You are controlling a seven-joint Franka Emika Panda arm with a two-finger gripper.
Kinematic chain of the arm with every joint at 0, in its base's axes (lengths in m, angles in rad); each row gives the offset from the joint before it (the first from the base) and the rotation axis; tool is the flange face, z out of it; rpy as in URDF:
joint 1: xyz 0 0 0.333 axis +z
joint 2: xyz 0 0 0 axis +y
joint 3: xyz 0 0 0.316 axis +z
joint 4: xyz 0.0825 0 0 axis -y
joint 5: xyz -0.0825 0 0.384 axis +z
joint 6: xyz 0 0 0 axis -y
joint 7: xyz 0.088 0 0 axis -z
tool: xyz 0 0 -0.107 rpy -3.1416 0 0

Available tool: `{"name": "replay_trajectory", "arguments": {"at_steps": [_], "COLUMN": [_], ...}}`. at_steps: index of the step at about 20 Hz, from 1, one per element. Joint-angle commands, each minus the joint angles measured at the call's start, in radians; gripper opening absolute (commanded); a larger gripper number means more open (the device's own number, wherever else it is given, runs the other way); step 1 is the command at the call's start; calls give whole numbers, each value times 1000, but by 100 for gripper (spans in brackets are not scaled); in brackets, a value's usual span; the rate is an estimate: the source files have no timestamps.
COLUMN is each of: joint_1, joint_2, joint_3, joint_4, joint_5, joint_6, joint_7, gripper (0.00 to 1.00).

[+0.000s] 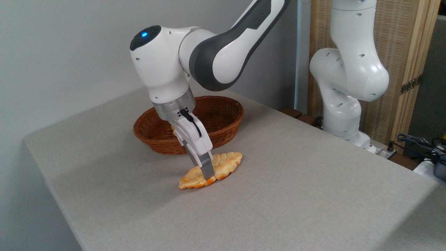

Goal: Put bread into the basket

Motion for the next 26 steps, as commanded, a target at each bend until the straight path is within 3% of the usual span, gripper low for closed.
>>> {"name": "replay_trajectory", "arguments": {"at_steps": [1, 7, 10, 15, 19, 21, 22, 23, 24, 25, 26], "joint_1": [-3, -5, -11, -11, -11, -11, -11, -11, -11, -11, -12], "joint_2": [-10, -60, -89, -142, -139, -136, -134, -136, -136, -134, -131], "joint_3": [3, -3, -47, -159, -285, -328, -342, -353, -362, -366, -368], "joint_4": [7, 82, 110, 110, 99, 90, 85, 79, 74, 71, 68], "joint_5": [16, 0, -38, -90, -112, -130, -138, -139, -139, -139, -139], "joint_6": [4, -30, -76, -137, -142, -154, -160, -170, -179, -185, -187], "joint_7": [16, 10, 6, -7, -65, -68, -68, -69, -71, -71, -69], "gripper": [5, 5, 7, 12, 24, 38, 52, 80, 94, 100, 100]}}
